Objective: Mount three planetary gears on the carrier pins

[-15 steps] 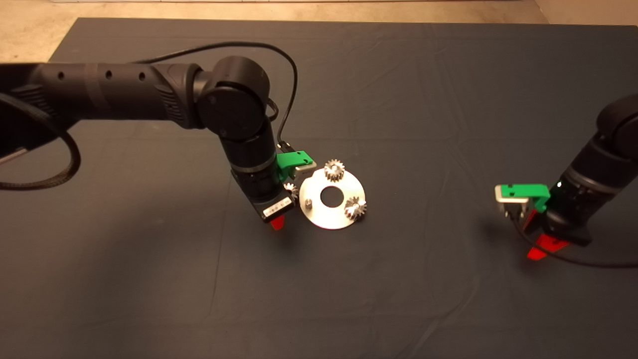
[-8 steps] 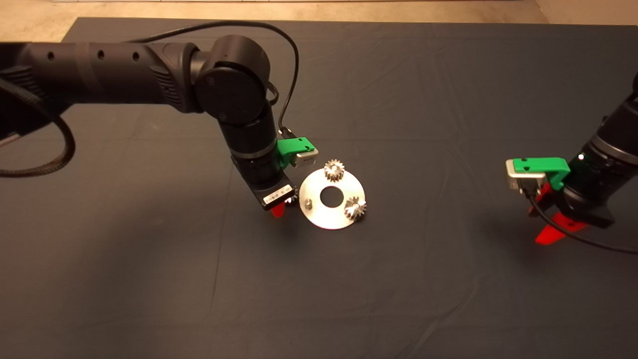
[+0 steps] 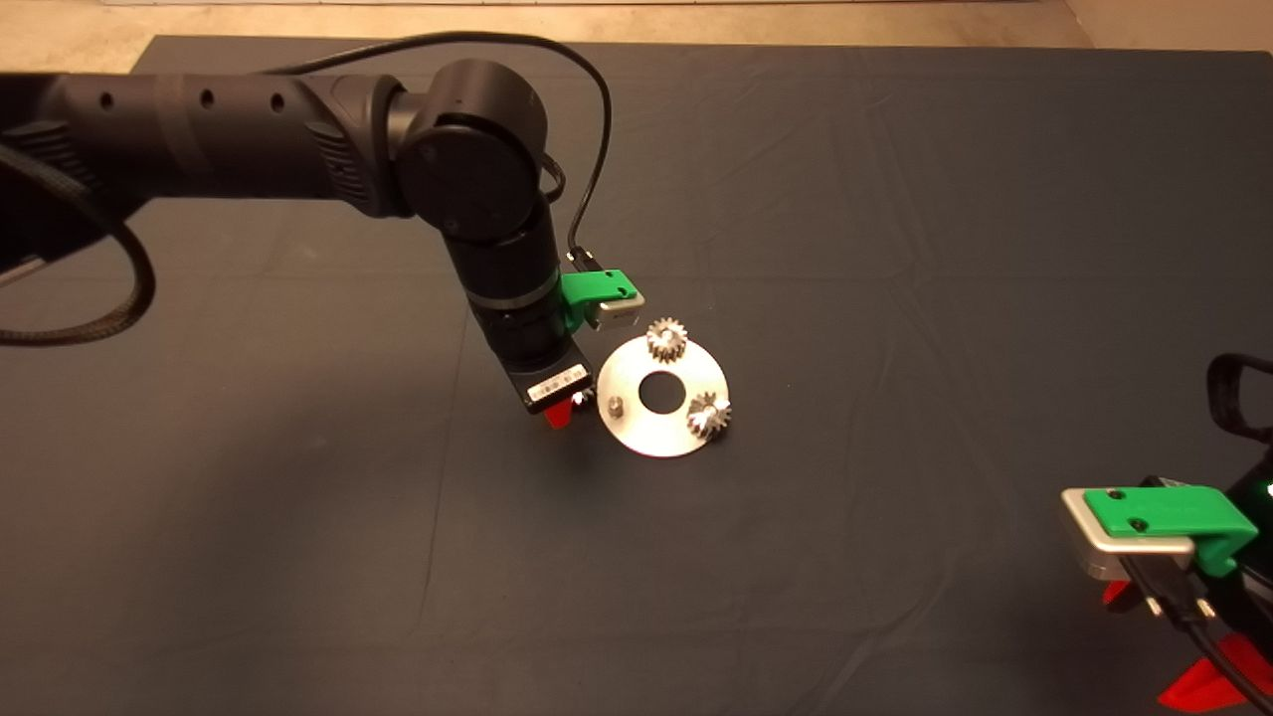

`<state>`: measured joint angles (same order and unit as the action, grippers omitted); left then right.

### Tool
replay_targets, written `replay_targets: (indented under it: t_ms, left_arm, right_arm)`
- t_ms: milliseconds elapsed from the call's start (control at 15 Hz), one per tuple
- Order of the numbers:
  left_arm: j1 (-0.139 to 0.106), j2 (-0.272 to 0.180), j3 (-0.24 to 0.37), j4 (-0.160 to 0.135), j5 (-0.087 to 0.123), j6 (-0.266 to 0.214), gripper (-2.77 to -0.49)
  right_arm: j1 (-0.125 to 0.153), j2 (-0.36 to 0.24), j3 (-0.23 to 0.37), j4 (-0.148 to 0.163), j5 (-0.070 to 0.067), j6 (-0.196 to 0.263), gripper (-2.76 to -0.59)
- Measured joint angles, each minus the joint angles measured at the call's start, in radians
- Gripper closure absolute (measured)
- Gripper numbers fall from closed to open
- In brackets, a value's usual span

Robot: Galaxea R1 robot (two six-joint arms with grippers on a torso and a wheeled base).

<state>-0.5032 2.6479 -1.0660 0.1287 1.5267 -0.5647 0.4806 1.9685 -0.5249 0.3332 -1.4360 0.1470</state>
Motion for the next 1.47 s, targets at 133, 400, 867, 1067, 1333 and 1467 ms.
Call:
replay_targets:
  t_ms: [133, 400, 867, 1067, 1333, 1467]
  left_arm:
    - [0.0, -0.003, -0.006, 0.023, 0.0, 0.013, -1.46]
    - [0.023, -0.005, -0.006, 0.073, -0.001, 0.033, -1.46]
    - [0.122, -0.016, -0.006, 0.155, 0.0, 0.064, -1.46]
    - [0.138, -0.016, -0.012, 0.164, 0.0, 0.082, -1.46]
    - [0.141, -0.016, -0.018, 0.172, -0.001, 0.103, -1.46]
    - [0.141, -0.016, -0.025, 0.173, 0.0, 0.107, -1.46]
  right_arm:
    - [0.002, 0.001, -0.002, 0.0, 0.001, 0.0, -1.48]
    - [0.002, 0.0, -0.002, 0.0, 0.001, 0.0, -1.48]
    - [0.002, 0.001, -0.002, 0.0, 0.002, 0.001, -1.48]
    - [0.002, -0.005, -0.002, 0.0, 0.001, 0.001, -1.48]
    - [0.002, -0.01, -0.002, 0.0, 0.001, 0.001, -1.48]
    - [0.002, -0.013, -0.002, 0.0, 0.001, 0.004, -1.48]
